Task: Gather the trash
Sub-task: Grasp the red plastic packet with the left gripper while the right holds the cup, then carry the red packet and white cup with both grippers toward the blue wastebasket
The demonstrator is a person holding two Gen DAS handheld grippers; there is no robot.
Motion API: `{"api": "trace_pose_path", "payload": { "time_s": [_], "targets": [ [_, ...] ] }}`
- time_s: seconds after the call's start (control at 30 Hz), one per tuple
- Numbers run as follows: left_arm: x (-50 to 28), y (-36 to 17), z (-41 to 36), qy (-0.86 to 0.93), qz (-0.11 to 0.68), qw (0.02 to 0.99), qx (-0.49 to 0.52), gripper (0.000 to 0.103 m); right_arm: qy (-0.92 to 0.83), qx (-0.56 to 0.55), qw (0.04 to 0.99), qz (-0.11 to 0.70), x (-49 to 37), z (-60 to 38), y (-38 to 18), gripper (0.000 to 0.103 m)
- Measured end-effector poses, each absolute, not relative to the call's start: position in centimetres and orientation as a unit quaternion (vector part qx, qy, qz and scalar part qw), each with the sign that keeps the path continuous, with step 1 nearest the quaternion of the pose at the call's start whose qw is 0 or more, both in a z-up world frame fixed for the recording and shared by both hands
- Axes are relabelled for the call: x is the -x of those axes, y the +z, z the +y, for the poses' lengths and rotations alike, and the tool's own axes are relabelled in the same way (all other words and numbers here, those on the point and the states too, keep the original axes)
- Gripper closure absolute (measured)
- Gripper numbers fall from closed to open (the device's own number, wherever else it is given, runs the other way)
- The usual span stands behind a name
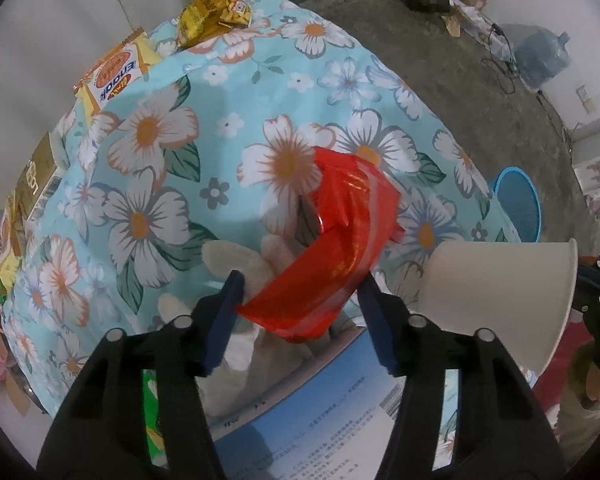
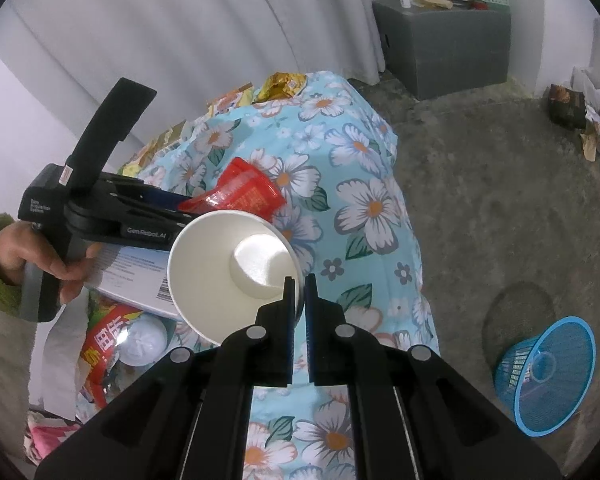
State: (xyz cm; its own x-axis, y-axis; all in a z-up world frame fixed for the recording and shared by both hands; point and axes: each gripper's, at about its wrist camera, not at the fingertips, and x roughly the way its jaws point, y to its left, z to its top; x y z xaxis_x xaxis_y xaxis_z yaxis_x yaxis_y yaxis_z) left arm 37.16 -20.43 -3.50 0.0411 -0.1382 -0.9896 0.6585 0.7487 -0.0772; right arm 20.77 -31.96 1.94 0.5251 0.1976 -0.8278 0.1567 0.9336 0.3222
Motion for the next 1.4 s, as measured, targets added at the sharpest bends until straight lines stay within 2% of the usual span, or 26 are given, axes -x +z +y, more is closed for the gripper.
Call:
{"api": "trace_pose_path", "payload": {
  "time_s": [0.2,0.43,0.63,0.73,0.8,0.93,1.23,1.27,1.3,1.33,1.4],
  "targets": [
    [-36.7,-2.2,-19.8,-0.299,0.61,0.711,-0.181,0.063,0.01,-0.181,0.859,0.479,-20.4,-31.7,2.7,0.098],
    [-35.3,-0.1,-17.5,-0.319,0.574,0.74,-0.146,0.072,0.007,-0.183,0.863,0.471,-20.1,-31.6,3.4,0.099],
    [-34.1,1.7,-15.6,-0.317,0.549,0.763,-0.127,0.073,0.026,-0.224,0.854,0.468,-20.7,-32.4,3.0,0.098],
    [-33.5,2.0,-15.3,-0.316,0.537,0.771,-0.132,0.073,0.033,-0.265,0.842,0.469,-21.4,-33.1,2.6,0.091],
    [-33.5,2.1,-15.1,-0.316,0.531,0.775,-0.136,0.073,0.033,-0.279,0.839,0.466,-21.7,-33.3,2.5,0.074],
    [-33.3,2.2,-14.9,-0.309,0.512,0.788,-0.144,0.073,0.032,-0.279,0.84,0.464,-22.6,-32.8,2.4,0.072],
    [-33.0,2.7,-14.6,-0.294,0.483,0.809,-0.159,0.073,0.023,-0.249,0.846,0.471,-24.4,-31.5,2.2,0.072],
    [-32.9,2.9,-14.6,-0.294,0.479,0.812,-0.16,0.073,0.018,-0.244,0.847,0.473,-24.5,-31.4,2.1,0.074],
    [-32.7,3.1,-14.6,-0.292,0.474,0.815,-0.161,0.073,0.015,-0.238,0.847,0.475,-24.6,-31.2,2.0,0.086],
    [-32.4,3.4,-14.6,-0.291,0.468,0.818,-0.163,0.073,0.014,-0.234,0.846,0.479,-24.7,-31.1,1.8,0.092],
    [-31.9,4.2,-14.6,-0.289,0.452,0.826,-0.17,0.073,0.008,-0.232,0.848,0.477,-24.4,-31.1,1.8,0.097]
  ]
}}
